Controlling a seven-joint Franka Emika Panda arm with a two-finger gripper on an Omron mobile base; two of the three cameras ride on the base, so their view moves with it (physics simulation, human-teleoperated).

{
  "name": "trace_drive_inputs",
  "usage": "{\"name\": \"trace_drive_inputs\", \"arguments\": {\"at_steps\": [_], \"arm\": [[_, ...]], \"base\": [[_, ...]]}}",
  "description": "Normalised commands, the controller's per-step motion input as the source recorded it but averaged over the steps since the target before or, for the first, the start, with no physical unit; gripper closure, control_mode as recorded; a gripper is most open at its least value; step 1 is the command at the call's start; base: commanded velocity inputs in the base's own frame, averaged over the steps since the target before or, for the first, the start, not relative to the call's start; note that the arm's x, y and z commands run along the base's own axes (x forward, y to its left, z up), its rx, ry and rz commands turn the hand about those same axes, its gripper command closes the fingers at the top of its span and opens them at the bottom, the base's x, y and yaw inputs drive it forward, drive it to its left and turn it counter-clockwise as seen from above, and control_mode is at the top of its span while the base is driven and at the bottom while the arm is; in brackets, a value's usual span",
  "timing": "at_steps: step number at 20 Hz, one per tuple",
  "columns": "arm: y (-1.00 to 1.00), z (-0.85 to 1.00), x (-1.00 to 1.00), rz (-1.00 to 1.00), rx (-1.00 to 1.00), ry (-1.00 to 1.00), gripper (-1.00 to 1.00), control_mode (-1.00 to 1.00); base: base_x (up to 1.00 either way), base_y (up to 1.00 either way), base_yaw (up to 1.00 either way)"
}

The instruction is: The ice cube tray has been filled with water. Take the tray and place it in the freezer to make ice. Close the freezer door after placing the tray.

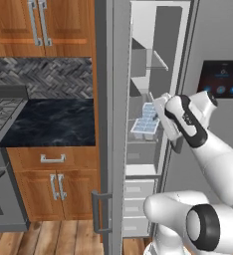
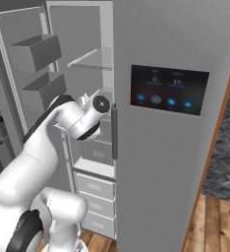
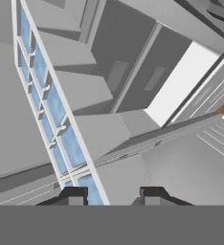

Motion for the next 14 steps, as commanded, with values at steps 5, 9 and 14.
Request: {"name": "trace_drive_inputs", "arguments": {"at_steps": [5, 9, 14], "arm": [[0.00, -0.10, 0.29, 0.00, 0.00, 0.00, 1.00, -1.00], [0.04, -0.10, 0.34, 0.00, 0.00, 0.00, 1.00, -1.00], [0.06, -0.05, 0.35, 0.00, 0.00, 0.00, 1.00, -1.00]], "base": [[0.00, 0.00, 0.00], [0.00, 0.00, 0.00], [0.00, 0.00, 0.00]]}}
